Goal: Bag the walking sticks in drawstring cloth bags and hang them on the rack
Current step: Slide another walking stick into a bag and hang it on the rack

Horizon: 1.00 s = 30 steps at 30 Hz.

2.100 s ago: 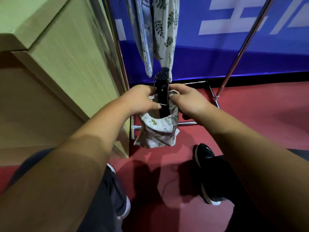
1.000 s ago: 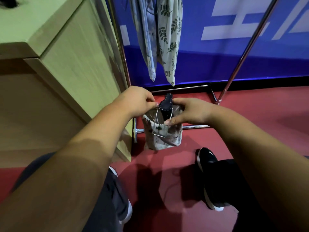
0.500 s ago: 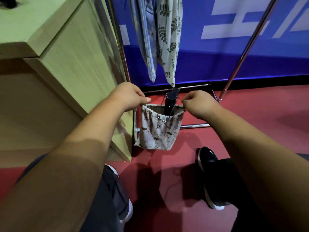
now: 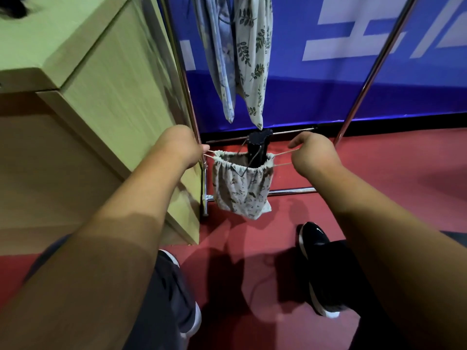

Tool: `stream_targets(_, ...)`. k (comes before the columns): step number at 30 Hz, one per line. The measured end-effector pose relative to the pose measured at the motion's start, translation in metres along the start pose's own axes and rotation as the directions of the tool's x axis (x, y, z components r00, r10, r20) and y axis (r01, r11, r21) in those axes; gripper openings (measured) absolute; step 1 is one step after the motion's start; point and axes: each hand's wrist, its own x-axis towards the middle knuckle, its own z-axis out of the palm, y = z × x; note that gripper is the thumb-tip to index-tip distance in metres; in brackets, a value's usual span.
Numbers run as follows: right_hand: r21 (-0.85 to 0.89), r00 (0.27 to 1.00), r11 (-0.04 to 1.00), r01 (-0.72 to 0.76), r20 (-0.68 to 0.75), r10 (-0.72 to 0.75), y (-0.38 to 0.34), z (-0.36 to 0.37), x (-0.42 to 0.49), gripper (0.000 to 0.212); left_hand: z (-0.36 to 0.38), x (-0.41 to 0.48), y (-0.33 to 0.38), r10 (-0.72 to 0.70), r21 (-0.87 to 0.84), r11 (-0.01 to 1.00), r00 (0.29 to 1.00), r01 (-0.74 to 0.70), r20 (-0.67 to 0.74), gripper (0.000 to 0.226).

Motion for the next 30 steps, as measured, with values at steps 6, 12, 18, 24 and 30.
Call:
stream_targets(6, -0.004, 0.998, 0.998, -0.058, -0.034, 0.058, 0.000, 0.000, 0.003, 0.014, 0.002, 0.000, 0.002, -0.037, -0.273, 0.962, 0.993, 0.005, -0.112, 0.036)
stream_targets(12, 0.181, 0.993, 0.979, -0.094, 0.087, 0.079, -0.012, 0.004, 0.000, 0.034, 0.002, -0.007, 0.010, -0.017, -0.790, 0.593, 0.983, 0.157, 0.182, 0.036)
stream_targets(18, 0.520, 0.988, 0.854, 0.012, 0.124, -0.089, -0.027, 0.000, -0.004, 0.033, -0.003, -0.005, 0.021, 0.094, -0.888, 0.372, 0.941, 0.269, 0.324, 0.041)
stream_targets(24, 0.667, 0.986, 0.745, 0.011, 0.118, -0.120, -0.035, -0.005, -0.003, 0.025, -0.012, -0.010, 0.025, 0.244, -0.943, 0.081, 0.911, 0.322, 0.333, 0.028)
stream_targets(30, 0.845, 0.956, 0.518, -0.134, 0.247, -0.156, -0.039, -0.005, -0.009, 0.044, -0.002, -0.016, 0.037, 0.284, -0.976, 0.114, 0.935, 0.187, 0.213, 0.023)
